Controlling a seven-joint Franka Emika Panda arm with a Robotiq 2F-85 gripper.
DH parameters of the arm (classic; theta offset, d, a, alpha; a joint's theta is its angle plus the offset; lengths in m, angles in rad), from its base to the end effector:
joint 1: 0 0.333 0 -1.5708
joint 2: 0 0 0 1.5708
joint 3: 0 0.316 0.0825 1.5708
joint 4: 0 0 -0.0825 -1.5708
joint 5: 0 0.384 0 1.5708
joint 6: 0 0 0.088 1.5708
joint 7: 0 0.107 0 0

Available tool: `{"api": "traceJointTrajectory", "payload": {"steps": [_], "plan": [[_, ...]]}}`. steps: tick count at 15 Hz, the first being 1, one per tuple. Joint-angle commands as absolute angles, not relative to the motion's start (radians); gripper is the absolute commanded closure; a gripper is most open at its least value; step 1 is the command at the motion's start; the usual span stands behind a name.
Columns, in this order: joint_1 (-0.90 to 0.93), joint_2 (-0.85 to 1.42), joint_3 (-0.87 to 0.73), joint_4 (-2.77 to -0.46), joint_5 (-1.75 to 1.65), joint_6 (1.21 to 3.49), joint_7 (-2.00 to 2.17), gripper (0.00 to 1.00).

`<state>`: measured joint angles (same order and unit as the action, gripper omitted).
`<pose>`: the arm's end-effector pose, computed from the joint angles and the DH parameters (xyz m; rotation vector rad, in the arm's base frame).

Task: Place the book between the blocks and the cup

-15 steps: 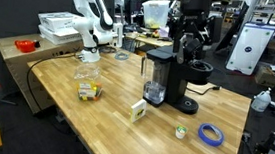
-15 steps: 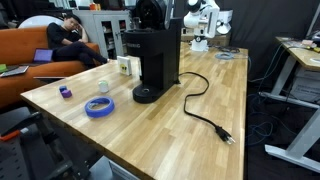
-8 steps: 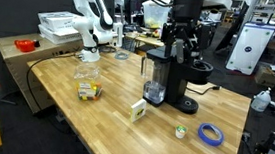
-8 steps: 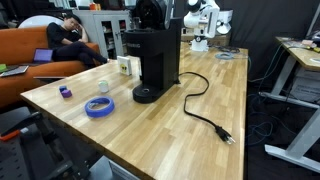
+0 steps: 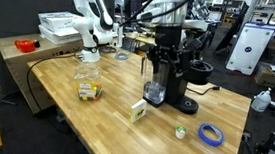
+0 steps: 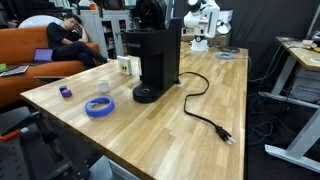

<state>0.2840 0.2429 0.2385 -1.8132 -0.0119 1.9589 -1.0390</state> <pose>0.5338 0.2972 0.4026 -2.1811 -2.1627 0.1159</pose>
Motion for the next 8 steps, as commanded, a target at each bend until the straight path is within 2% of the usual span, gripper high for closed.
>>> {"api": "traceJointTrajectory", "payload": {"steps": [1, 8], "plan": [[0.268, 0.269, 0.26, -1.797, -0.051, 1.958, -1.026, 0.0], [0.271, 0.306, 0.263, -1.757, -0.082, 1.957, -1.015, 0.0]]}}
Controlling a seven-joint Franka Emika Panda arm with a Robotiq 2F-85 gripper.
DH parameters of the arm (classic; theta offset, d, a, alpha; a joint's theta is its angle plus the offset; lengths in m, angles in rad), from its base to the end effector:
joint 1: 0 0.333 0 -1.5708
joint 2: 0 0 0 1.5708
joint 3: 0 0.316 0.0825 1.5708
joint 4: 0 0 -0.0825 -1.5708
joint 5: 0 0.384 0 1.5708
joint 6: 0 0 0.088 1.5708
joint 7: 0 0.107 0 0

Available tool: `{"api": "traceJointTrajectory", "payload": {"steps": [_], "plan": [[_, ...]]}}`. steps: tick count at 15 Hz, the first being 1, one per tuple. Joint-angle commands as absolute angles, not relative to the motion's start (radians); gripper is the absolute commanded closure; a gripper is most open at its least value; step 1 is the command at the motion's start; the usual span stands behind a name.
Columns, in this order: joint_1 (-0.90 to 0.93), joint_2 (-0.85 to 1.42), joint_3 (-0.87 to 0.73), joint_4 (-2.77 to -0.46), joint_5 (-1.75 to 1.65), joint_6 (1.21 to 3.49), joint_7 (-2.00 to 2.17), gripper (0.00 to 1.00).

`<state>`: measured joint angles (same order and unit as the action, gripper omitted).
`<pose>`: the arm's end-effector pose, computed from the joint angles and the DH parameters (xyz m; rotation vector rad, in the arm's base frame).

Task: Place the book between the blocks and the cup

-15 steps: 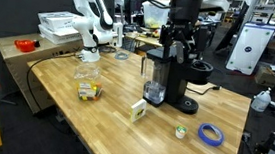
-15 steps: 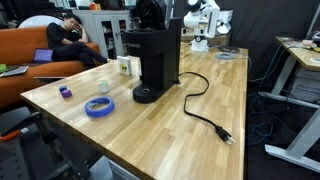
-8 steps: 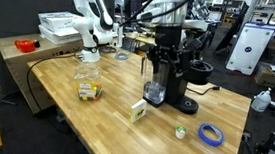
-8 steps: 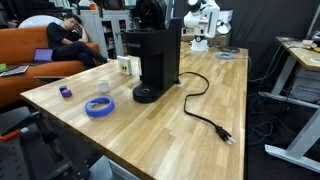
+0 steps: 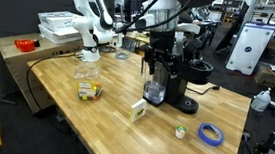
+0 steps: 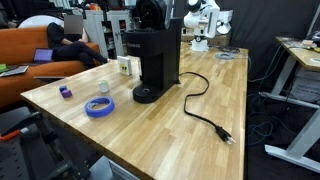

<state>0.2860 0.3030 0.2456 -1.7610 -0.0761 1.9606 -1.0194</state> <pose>0.5479 0.3038 0.3904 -2.1948 -2.2061 0.1398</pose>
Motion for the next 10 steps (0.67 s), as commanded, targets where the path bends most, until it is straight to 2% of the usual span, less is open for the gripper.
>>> {"api": "traceJointTrajectory", "payload": {"steps": [1, 10], "plan": [[0.271, 0.306, 0.263, -1.757, -0.082, 1.957, -1.015, 0.0], [0.266, 0.42, 0.254, -1.632, -0.109, 2.013, -1.025, 0.0]]}}
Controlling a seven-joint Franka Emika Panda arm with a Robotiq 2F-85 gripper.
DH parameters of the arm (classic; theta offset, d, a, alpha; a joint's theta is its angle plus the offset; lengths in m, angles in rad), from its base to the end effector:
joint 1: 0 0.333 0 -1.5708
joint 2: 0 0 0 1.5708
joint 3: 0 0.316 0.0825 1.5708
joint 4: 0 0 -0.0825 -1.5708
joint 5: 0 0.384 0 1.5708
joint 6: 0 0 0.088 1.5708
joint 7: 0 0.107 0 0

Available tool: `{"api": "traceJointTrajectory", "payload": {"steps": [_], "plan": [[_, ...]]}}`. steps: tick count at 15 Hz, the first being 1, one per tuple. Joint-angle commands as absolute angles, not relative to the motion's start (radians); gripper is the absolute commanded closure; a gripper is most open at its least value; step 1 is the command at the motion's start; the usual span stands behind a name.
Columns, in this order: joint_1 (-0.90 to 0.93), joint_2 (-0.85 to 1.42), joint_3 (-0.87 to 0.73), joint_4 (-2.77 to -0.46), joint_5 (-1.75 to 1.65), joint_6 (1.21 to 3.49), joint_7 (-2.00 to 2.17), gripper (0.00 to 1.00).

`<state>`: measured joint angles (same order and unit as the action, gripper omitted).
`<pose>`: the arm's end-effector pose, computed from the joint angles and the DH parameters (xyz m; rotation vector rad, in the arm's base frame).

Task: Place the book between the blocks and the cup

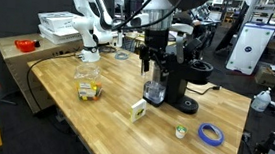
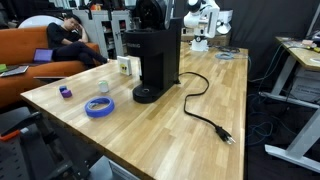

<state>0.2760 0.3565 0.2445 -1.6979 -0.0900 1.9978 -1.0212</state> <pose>0.5713 0.3046 0.3889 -2.2135 -2.2073 0.0668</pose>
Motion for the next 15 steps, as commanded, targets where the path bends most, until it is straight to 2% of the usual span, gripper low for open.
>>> {"api": "traceJointTrajectory", "payload": {"steps": [1, 8, 15], "plan": [[0.268, 0.447, 0.255, -1.612, -0.11, 2.023, -1.025, 0.0], [0.276, 0.589, 0.24, -1.507, -0.138, 2.013, -0.999, 0.0], [0.268, 0.589, 0.25, -1.516, -0.126, 2.026, -1.006, 0.0]]}}
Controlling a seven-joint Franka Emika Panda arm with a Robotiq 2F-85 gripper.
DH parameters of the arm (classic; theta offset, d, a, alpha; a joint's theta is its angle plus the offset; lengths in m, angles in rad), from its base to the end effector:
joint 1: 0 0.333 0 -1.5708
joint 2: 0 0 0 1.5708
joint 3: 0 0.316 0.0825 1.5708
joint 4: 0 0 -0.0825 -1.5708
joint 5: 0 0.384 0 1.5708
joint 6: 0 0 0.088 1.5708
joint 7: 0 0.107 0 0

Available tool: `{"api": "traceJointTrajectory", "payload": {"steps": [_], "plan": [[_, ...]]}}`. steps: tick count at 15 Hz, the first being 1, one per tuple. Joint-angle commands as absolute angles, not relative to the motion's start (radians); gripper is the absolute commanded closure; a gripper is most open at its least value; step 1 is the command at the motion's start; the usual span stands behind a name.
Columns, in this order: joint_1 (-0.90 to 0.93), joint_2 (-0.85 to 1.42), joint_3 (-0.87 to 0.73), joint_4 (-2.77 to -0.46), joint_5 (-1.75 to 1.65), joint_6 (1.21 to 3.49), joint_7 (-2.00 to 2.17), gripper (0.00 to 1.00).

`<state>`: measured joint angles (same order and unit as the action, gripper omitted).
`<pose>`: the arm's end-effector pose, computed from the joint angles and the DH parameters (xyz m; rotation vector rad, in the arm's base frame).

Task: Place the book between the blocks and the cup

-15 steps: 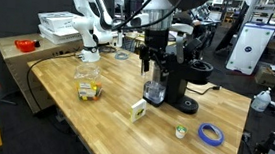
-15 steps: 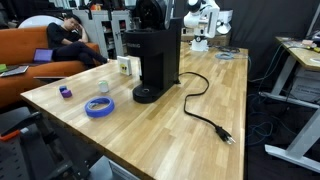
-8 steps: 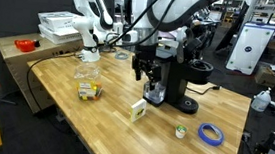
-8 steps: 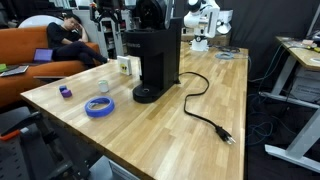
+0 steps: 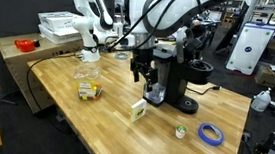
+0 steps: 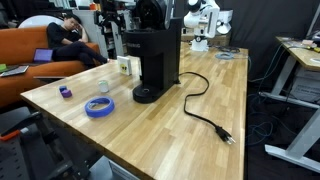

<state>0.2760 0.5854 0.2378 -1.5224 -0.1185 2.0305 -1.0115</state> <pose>0.6207 0.3137 0.3204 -2.2178 -2.1653 0.0795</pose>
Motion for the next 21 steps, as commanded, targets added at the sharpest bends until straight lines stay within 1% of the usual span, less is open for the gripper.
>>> {"api": "traceJointTrajectory", "payload": {"steps": [1, 7, 16, 21], "plan": [[0.268, 0.59, 0.25, -1.516, -0.126, 2.026, -1.006, 0.0], [0.268, 0.612, 0.248, -1.527, -0.125, 2.028, -0.992, 0.0], [0.249, 0.738, 0.245, -1.482, -0.126, 2.019, -1.004, 0.0], [0.248, 0.742, 0.247, -1.487, -0.126, 2.028, -0.997, 0.0]]}}
